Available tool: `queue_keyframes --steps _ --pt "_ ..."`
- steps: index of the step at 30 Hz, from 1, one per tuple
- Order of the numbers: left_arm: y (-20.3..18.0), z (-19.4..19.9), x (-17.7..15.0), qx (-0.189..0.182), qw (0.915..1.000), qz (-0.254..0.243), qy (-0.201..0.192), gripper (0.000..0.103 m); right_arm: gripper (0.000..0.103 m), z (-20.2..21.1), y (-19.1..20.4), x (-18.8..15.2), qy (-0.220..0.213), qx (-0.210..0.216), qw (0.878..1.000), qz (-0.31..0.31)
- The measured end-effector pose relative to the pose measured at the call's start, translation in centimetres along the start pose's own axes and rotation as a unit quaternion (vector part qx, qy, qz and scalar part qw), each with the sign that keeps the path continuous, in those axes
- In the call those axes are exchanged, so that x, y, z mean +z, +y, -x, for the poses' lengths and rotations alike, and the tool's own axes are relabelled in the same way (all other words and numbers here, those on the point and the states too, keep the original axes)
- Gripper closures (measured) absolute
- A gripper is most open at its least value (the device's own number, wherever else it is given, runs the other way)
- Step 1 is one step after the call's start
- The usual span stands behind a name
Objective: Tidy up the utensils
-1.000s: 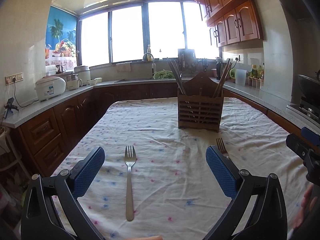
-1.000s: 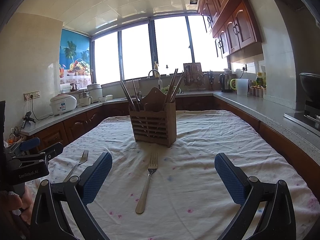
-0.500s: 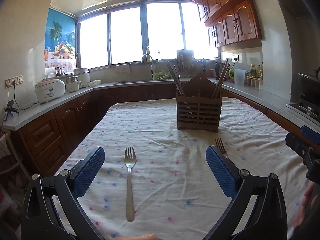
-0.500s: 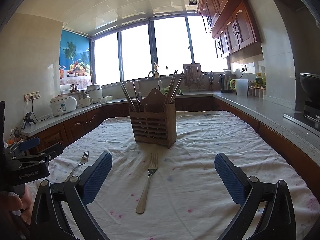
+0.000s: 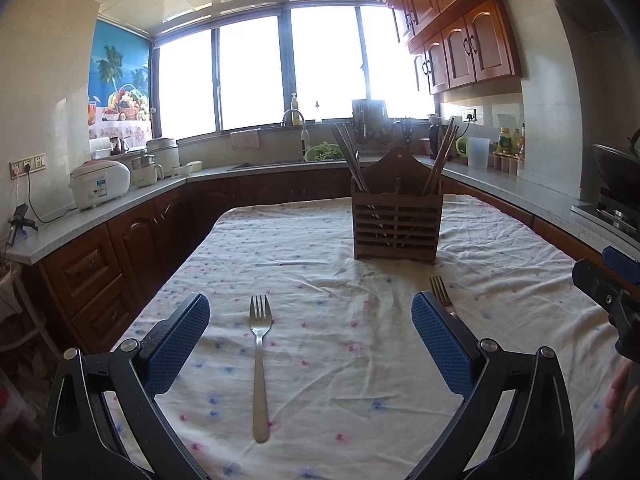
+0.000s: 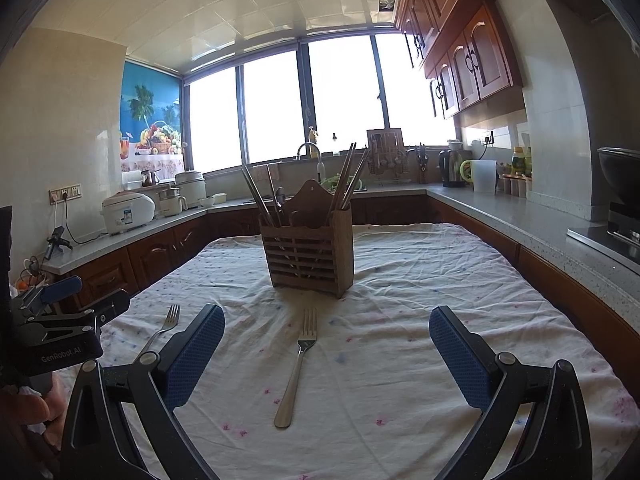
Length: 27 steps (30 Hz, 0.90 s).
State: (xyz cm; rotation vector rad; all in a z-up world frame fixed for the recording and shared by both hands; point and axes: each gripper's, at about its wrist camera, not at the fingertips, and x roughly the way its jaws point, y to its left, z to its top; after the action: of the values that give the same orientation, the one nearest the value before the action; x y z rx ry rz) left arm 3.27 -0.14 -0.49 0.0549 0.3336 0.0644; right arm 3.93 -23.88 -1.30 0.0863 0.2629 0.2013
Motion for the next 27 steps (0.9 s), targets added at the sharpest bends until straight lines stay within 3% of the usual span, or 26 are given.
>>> queue_keyframes --steps 27 --pt "-0.09 0.00 0.12 -0.004 1.0000 0.001 0.000 0.000 0.000 0.11 0.01 0.06 0.001 -0.001 1.000 -0.001"
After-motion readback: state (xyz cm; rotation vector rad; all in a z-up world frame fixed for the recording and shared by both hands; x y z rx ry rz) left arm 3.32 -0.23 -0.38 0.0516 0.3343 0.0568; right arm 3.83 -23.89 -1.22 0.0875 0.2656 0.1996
